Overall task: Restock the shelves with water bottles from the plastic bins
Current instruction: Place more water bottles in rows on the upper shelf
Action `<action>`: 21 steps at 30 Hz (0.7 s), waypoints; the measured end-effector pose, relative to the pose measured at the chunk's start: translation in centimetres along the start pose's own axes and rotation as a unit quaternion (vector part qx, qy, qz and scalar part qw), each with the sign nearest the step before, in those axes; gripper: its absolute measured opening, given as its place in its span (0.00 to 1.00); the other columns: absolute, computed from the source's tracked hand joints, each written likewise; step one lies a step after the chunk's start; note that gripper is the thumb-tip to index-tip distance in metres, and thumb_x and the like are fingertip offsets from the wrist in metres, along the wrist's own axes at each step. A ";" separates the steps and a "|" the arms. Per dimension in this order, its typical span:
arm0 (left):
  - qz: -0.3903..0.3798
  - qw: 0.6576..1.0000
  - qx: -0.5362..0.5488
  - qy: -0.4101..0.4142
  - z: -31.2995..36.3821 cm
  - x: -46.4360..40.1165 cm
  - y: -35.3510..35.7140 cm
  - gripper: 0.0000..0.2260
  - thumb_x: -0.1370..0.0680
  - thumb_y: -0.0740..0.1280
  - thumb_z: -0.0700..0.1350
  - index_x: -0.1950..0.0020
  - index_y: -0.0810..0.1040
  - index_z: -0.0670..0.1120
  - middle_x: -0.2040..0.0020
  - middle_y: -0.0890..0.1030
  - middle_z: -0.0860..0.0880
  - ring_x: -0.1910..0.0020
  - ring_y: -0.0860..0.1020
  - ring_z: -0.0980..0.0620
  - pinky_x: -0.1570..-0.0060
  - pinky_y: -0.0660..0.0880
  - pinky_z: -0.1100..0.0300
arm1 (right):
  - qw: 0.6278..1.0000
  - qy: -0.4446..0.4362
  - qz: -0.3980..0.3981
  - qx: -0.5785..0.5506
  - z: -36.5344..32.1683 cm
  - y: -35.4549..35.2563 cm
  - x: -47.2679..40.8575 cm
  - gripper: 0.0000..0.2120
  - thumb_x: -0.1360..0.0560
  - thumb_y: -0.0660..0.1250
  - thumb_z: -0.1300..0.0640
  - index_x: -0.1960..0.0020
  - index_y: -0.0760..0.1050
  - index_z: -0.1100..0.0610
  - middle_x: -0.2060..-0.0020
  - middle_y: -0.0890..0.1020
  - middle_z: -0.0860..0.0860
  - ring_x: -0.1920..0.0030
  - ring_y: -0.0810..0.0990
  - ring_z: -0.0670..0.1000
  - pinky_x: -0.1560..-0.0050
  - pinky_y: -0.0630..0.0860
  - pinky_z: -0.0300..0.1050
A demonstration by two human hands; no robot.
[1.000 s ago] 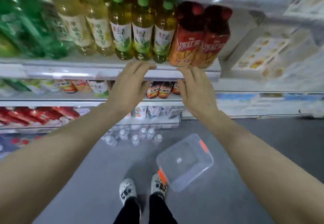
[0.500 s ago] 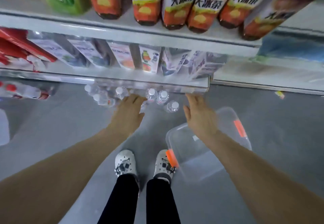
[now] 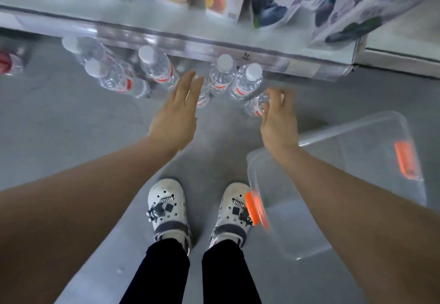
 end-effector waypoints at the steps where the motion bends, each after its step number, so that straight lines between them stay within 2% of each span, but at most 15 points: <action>1: -0.003 1.000 0.002 -0.003 -0.1 0.0 0.1 0.39 0.27 0.67 0.33 0.21 0.50 0.44 0.20 0.47 0.46 0.23 0.53 0.43 0.37 0.69 0.46 | 1.000 -0.001 0.001 -0.009 0.1 0.1 0.0 0.14 0.22 0.61 0.67 0.37 0.70 0.61 0.36 0.68 0.63 0.50 0.75 0.67 0.54 0.72 0.54; 3: -0.015 1.000 -0.001 -0.005 -0.1 0.0 0.0 0.39 0.27 0.66 0.33 0.21 0.50 0.45 0.20 0.46 0.47 0.23 0.54 0.42 0.41 0.72 0.45 | 1.000 -0.004 -0.010 -0.022 -0.1 0.0 -0.3 0.16 0.26 0.62 0.72 0.40 0.71 0.62 0.40 0.70 0.63 0.53 0.76 0.66 0.54 0.73 0.54; 4: -0.023 1.000 -0.006 -0.005 -0.1 -0.1 -0.2 0.39 0.27 0.66 0.32 0.21 0.50 0.45 0.20 0.46 0.47 0.23 0.54 0.43 0.40 0.71 0.46 | 0.999 -0.008 -0.020 -0.025 -0.2 -0.3 -0.6 0.17 0.27 0.62 0.73 0.41 0.72 0.62 0.42 0.71 0.63 0.54 0.76 0.65 0.55 0.73 0.55; 7: -0.064 0.997 -0.036 -0.008 0.4 -0.5 -1.9 0.37 0.24 0.64 0.33 0.21 0.47 0.43 0.20 0.45 0.46 0.22 0.47 0.45 0.29 0.61 0.49 | 0.997 0.035 -0.065 -0.039 -0.6 -2.9 -1.2 0.15 0.24 0.60 0.70 0.39 0.71 0.61 0.40 0.71 0.60 0.52 0.76 0.65 0.54 0.69 0.52; 8: -0.080 0.996 -0.048 -0.014 0.8 -0.6 -2.8 0.36 0.23 0.63 0.34 0.21 0.47 0.43 0.20 0.44 0.46 0.22 0.45 0.46 0.28 0.58 0.50 | 0.994 0.063 -0.076 -0.045 -0.6 -4.2 -1.2 0.14 0.22 0.60 0.69 0.38 0.71 0.60 0.39 0.71 0.59 0.50 0.76 0.64 0.54 0.68 0.50; 10: -0.106 0.992 -0.065 -0.028 1.9 -0.3 -5.0 0.34 0.22 0.64 0.37 0.21 0.48 0.42 0.21 0.46 0.46 0.22 0.45 0.47 0.28 0.59 0.51 | 0.991 0.082 -0.089 -0.049 -1.1 -7.6 -0.7 0.15 0.22 0.60 0.68 0.36 0.70 0.61 0.38 0.71 0.59 0.48 0.76 0.64 0.53 0.66 0.49; 13: -0.144 0.986 -0.080 -0.034 4.2 1.2 -9.3 0.32 0.22 0.66 0.41 0.23 0.53 0.41 0.22 0.50 0.45 0.22 0.47 0.45 0.30 0.62 0.50 | 0.991 0.025 -0.121 -0.049 -3.2 -14.0 0.8 0.14 0.22 0.61 0.66 0.37 0.71 0.61 0.39 0.73 0.60 0.49 0.77 0.65 0.52 0.70 0.52; 16: -0.196 0.977 -0.086 -0.022 7.6 3.6 -14.7 0.31 0.24 0.68 0.44 0.25 0.58 0.40 0.24 0.56 0.43 0.23 0.51 0.44 0.29 0.62 0.51 | 0.987 -0.016 -0.147 -0.070 -6.2 -22.3 2.1 0.14 0.22 0.62 0.65 0.36 0.71 0.60 0.41 0.74 0.57 0.47 0.76 0.61 0.51 0.72 0.51; 18: -0.221 0.973 -0.071 -0.010 10.8 5.5 -19.4 0.31 0.23 0.68 0.46 0.25 0.58 0.41 0.24 0.58 0.43 0.24 0.54 0.45 0.29 0.61 0.53 | 0.984 -0.050 -0.154 -0.078 -8.7 -28.9 3.0 0.15 0.22 0.63 0.64 0.36 0.70 0.58 0.42 0.75 0.55 0.48 0.76 0.57 0.50 0.71 0.48; 21: -0.227 0.974 -0.014 0.004 15.7 8.7 -27.1 0.35 0.24 0.70 0.48 0.23 0.56 0.42 0.24 0.60 0.44 0.26 0.60 0.46 0.32 0.62 0.55 | 0.982 -0.089 -0.127 -0.103 -12.5 -39.3 4.9 0.14 0.22 0.65 0.62 0.36 0.71 0.56 0.45 0.77 0.52 0.54 0.75 0.48 0.54 0.67 0.36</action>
Point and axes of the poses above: each hand's wrist, its own x-axis away from the middle knuckle, its own y-axis out of the palm, z = x × y, the point moved 1 cm from there along -x, towards the middle knuckle
